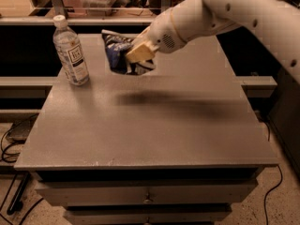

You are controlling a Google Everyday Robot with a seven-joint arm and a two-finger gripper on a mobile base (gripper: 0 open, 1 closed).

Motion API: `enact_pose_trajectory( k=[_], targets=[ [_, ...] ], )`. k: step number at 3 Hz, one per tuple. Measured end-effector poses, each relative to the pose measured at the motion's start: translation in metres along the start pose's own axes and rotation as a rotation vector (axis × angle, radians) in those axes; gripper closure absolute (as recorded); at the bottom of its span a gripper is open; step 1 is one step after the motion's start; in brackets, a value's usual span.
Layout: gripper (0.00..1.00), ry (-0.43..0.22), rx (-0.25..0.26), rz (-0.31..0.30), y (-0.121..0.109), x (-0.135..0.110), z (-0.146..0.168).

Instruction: Move blue chip bag near blue plastic bottle

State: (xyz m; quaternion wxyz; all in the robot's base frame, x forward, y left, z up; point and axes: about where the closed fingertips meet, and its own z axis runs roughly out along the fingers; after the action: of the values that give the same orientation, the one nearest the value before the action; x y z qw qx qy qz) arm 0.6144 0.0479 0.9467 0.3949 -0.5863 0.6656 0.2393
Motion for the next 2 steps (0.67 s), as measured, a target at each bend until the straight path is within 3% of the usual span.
enact_pose_trajectory(
  k=[1, 2],
  targets=[
    [0.82, -0.005, -0.041, 0.002, 0.009, 0.003, 0.03],
    [0.5, -0.019, -0.074, 0.031, 0.017, 0.011, 0.062]
  ],
)
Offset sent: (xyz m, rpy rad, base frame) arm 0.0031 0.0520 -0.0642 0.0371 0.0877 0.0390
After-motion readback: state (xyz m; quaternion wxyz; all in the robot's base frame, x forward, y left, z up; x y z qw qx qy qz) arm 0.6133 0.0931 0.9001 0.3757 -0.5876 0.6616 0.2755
